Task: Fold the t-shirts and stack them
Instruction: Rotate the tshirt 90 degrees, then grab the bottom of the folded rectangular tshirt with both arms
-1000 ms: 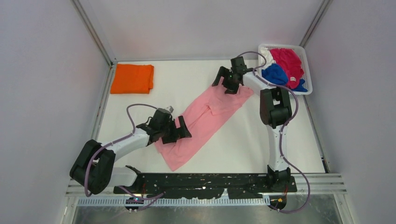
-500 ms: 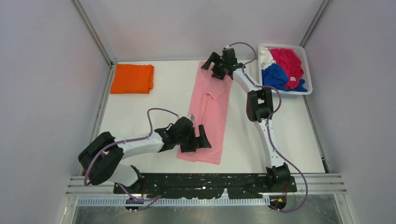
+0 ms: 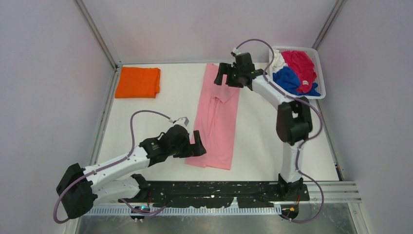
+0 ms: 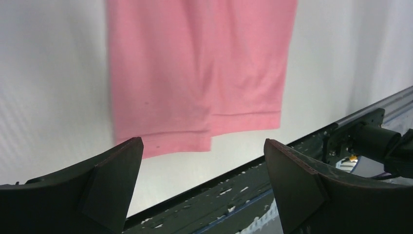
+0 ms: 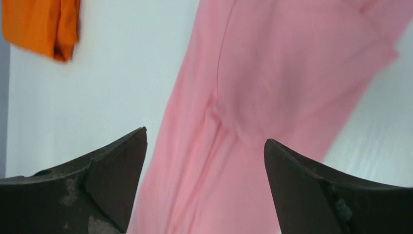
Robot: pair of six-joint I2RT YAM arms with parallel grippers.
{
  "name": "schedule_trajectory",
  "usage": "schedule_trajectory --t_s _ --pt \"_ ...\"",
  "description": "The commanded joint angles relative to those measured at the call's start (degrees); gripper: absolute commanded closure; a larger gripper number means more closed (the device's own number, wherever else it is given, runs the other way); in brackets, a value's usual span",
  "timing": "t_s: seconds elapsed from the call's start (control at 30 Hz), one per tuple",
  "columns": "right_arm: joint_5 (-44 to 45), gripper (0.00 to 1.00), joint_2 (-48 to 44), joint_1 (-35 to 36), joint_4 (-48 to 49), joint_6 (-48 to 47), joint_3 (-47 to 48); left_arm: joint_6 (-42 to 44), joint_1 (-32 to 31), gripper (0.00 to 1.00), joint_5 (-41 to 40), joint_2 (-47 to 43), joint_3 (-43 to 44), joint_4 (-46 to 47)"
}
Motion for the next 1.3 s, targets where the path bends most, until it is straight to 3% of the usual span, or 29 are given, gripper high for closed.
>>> schedule_trajectory --t_s 0.0,0.1,0.17,0.4,0.47,0.83,1.0,1.23,1.27 --pt "9.0 0.04 -23.6 4.8 2.9 -6.6 -27.0 3.5 6.9 0.0 3.7 -5.3 -8.7 -2.5" --pt "11.7 0.04 -37.1 10.4 5.0 -0.6 -46.3 4.1 9.0 0.09 8.3 -6.5 -12.7 0.7" --pt "13.7 0.04 -42.6 13.9 3.9 3.1 -52.9 5.0 9.2 0.16 8.9 -5.9 -12.7 0.4" --pt "13.6 0.0 -54.2 26.1 -0.2 8.0 -62.2 6.7 9.2 0.46 9.0 -0.8 -12.6 0.7" --pt "14.3 0.03 -55.8 28.9 -2.3 8.5 -63.4 6.8 9.3 0.52 9.7 0.4 -12.7 1.5" --pt "10.6 0.2 -54.4 39.6 -0.5 7.4 -68.3 6.5 9.2 0.73 7.1 5.8 -11.2 2.3" --pt "14.3 0.3 -51.4 41.9 1.0 8.1 -68.5 5.8 9.2 1.0 7.6 7.3 -11.2 2.1" --pt "19.1 0.41 -47.2 42.9 0.7 9.7 -69.7 3.2 7.8 1.0 9.7 5.6 -13.3 2.6" --pt "19.2 0.48 -46.9 43.0 0.7 9.8 -69.8 2.6 7.4 1.0 9.7 5.1 -13.5 2.4"
